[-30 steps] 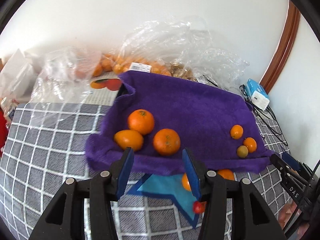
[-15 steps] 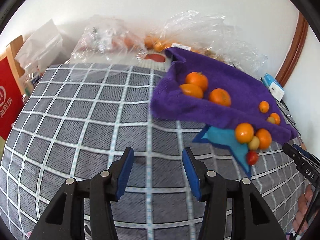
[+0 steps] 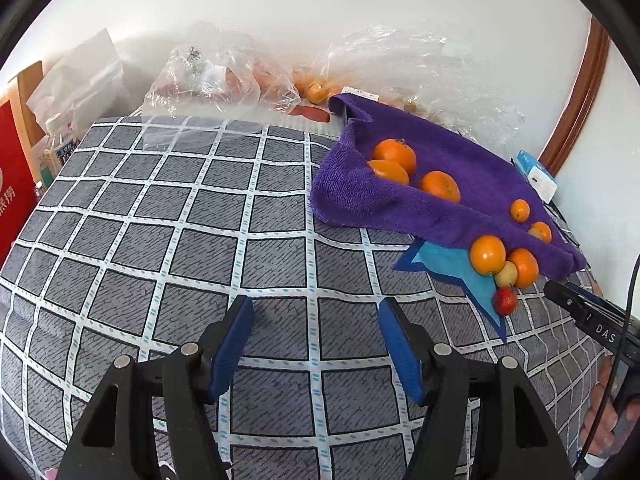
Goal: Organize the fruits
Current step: 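Grasp another large orange with the right tool while the left tool withdraws from the towel, then close the left tool on a small red fruit beside the towel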
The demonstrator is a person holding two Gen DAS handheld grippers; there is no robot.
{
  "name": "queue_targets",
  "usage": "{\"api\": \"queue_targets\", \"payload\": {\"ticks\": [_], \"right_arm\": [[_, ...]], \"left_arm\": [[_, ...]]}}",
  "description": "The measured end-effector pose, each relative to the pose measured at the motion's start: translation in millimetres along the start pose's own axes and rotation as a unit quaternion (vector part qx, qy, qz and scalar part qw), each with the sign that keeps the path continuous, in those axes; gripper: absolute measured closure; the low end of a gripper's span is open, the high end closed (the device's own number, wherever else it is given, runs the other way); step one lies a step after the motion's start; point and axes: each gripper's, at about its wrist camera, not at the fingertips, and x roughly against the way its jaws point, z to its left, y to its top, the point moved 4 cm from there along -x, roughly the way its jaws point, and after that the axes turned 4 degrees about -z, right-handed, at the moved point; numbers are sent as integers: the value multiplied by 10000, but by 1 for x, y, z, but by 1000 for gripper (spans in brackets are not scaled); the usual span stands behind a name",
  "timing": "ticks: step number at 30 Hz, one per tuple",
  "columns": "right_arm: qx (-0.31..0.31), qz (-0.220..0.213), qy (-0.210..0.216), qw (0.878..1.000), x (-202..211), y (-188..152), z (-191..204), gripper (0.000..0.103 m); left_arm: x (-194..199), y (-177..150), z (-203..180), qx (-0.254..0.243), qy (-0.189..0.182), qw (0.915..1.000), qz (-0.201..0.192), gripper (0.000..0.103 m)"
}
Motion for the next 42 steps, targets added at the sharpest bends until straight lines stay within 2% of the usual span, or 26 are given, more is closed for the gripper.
{"api": "queue_targets", "payload": {"ticks": [10, 16, 20, 23, 25, 26, 31, 35, 38, 42], "right_arm": [[50, -29, 296, 9995, -3, 6, 12, 49], [342, 69, 502, 9981, -21, 9, 31, 49], [517, 64, 361, 9980, -28, 14, 40, 49], [524, 148, 405, 9977, -36, 16, 43, 52], [537, 218, 410, 9975, -39, 16, 44, 64], [550, 212, 412, 9974, -38, 15, 44, 63], [441, 137, 390, 9982, -21, 8, 29, 64], [352, 16, 130, 9993, -6, 0, 5, 64], [309, -37, -16, 9995, 2, -5, -15, 64], [315, -137, -155, 9993, 9, -11, -36, 64]], "left_arm": [[-1, 0, -2, -3, -43, 10000, 5, 36], [-1, 0, -1, -3, -46, 10000, 1, 36], [-1, -1, -1, -5, -39, 10000, 2, 36], [-2, -1, -1, -41, -14, 10000, 16, 35], [-2, -1, -1, -57, -7, 10000, 23, 35], [-2, -1, -2, -71, -3, 10000, 27, 34], [-3, -1, -4, -139, 55, 9999, 46, 33], [-3, -2, -5, -167, 87, 9998, 38, 33], [-2, -3, -7, -187, 265, 9995, 55, 35], [6, -3, -27, -172, -129, 9997, 131, 35]]}}
